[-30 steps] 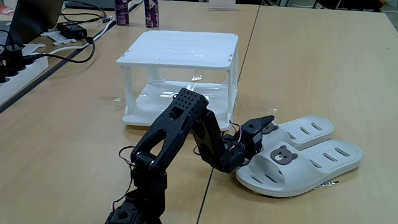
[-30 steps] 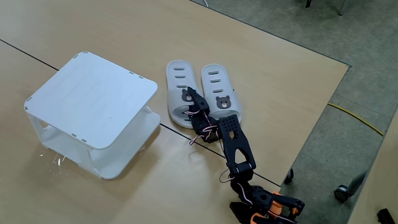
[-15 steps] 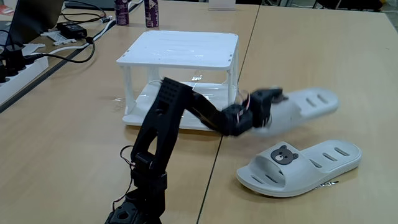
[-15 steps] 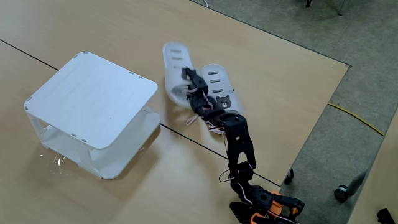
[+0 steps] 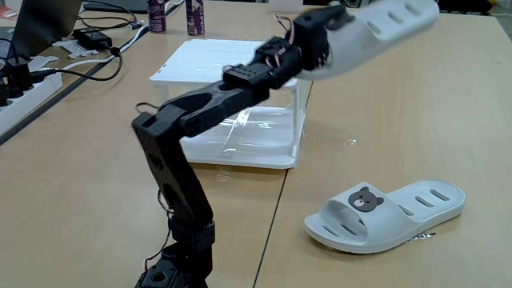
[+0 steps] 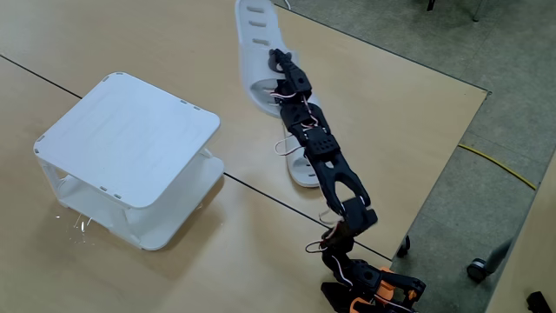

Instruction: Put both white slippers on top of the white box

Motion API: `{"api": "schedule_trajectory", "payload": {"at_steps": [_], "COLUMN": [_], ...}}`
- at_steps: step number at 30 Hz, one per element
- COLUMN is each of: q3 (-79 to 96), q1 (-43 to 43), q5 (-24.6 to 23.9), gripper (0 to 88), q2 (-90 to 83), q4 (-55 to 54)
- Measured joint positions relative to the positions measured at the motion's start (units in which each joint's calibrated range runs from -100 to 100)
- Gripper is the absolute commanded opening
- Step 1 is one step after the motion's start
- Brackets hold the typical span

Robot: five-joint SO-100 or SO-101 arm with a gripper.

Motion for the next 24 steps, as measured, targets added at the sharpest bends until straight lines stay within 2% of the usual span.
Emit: {"api": "schedule_trajectory", "payload": {"at_steps": [2, 9, 11, 15, 19, 24], "q3": [0.0, 0.0, 0.0, 0.1, 0.1, 0.1], "q1": [0.0, -0.1, -2.7, -13.0, -27.4, -39.0], "q5": [0.0, 0.0, 0.0, 0.0, 0.0, 0.0], "gripper": [0.8, 0.8, 0.8, 0.8, 0.8, 0.8], "q2": [-4.5, -7.2, -7.0, -4.0, -2.9, -2.7], "q4": [3.1, 3.6, 3.6, 3.6, 3.6, 3.6]}}
